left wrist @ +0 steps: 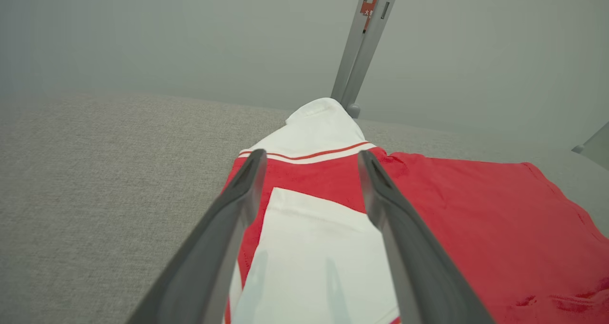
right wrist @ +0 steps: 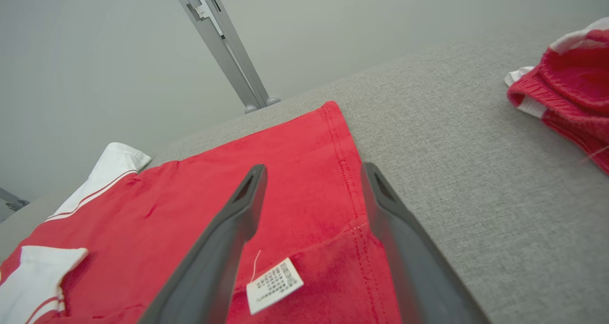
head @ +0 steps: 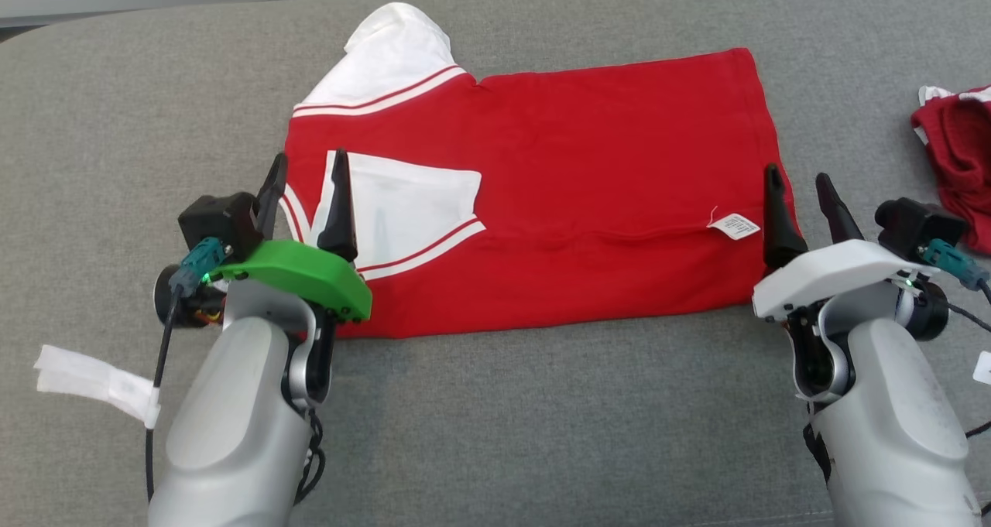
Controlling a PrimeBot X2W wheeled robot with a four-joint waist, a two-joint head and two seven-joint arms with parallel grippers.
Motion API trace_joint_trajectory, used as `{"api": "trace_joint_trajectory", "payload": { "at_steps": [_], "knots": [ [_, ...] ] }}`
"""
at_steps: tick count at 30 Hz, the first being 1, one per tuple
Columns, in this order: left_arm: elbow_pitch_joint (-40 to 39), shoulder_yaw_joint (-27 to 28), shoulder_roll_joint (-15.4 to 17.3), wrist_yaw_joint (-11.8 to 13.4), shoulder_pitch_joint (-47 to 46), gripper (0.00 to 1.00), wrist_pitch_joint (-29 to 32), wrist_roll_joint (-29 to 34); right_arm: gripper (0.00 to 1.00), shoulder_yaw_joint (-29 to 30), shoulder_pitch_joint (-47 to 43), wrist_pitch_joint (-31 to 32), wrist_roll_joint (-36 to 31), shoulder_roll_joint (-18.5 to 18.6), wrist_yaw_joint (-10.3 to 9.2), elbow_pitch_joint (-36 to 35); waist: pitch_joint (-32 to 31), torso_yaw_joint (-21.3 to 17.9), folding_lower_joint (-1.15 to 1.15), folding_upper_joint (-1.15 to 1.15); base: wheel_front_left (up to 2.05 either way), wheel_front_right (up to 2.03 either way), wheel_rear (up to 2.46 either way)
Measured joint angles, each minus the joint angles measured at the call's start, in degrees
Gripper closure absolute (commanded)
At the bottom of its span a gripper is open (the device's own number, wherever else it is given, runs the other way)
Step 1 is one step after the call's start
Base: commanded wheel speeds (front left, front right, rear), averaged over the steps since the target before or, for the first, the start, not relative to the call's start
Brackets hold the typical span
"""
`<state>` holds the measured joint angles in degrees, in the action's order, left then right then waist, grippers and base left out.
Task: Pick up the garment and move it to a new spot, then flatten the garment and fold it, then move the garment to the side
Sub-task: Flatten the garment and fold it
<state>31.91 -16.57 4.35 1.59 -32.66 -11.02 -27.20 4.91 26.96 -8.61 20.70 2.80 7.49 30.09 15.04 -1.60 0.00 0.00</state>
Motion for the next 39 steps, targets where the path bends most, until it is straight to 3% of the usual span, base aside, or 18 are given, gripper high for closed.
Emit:
{"api": "trace_joint_trajectory", "payload": {
  "at_steps": [5, 10, 17, 23, 24, 26, 28, 39],
  "knots": [
    [-4.5, 0.5, 2.4, 1.3, 6.2, 0.0, 3.5, -0.8, 0.0, 2.0, -5.9, 4.1, -5.0, 0.0, 0.0, -6.8, -1.9, 0.5, 0.0, 0.0, 0.0, 0.0, 0.0],
    [-9.9, 2.1, 4.4, 4.3, 14.8, 0.0, 9.4, -3.2, 0.0, 4.0, -12.9, 8.7, -6.3, 0.0, 0.0, -13.5, -4.1, 1.1, 0.0, 0.0, 0.0, 0.0, 0.0],
    [-14.8, 3.7, 2.8, 7.1, 22.4, 0.0, 17.4, -9.2, 0.0, 4.9, -17.9, 13.0, -6.8, 0.0, 0.0, -19.5, -5.1, 0.9, 0.0, 0.0, 0.0, 0.0, 0.0],
    [-15.1, 5.0, 1.1, 8.6, 22.6, 0.0, 19.6, -13.1, 0.0, 4.2, -18.2, 14.6, -6.7, 0.0, 0.0, -21.2, -4.2, -0.2, 0.0, 0.0, 0.0, 0.0, 0.0],
    [-14.9, 5.2, 0.9, 8.8, 22.6, 0.28, 19.8, -13.5, 0.0, 4.0, -18.2, 14.7, -6.7, 0.0, 0.0, -21.2, -4.1, -0.4, 0.0, 0.0, 0.0, 0.0, 0.0],
    [-14.4, 5.6, 0.6, 9.2, 22.6, 0.69, 19.8, -14.1, 0.0, 3.6, -18.0, 15.1, -6.6, 0.0, 0.0, -20.8, -3.7, -0.8, 0.0, 0.0, 0.0, 0.0, 0.0],
    [-13.8, 5.7, 0.5, 9.3, 22.3, 1.0, 19.5, -14.5, 0.0, 2.9, -16.7, 16.2, -6.3, 0.0, 0.0, -18.9, -3.1, -1.2, 0.0, 0.0, 0.0, 0.0, 0.0],
    [-15.0, 5.1, 0.5, 8.0, 21.9, 1.0, 17.4, -14.5, 0.0, 4.8, -10.1, 18.2, -6.0, 0.0, 0.0, -4.6, -2.3, 0.4, 0.0, 0.0, 0.0, 0.0, 0.0]
  ]
}}
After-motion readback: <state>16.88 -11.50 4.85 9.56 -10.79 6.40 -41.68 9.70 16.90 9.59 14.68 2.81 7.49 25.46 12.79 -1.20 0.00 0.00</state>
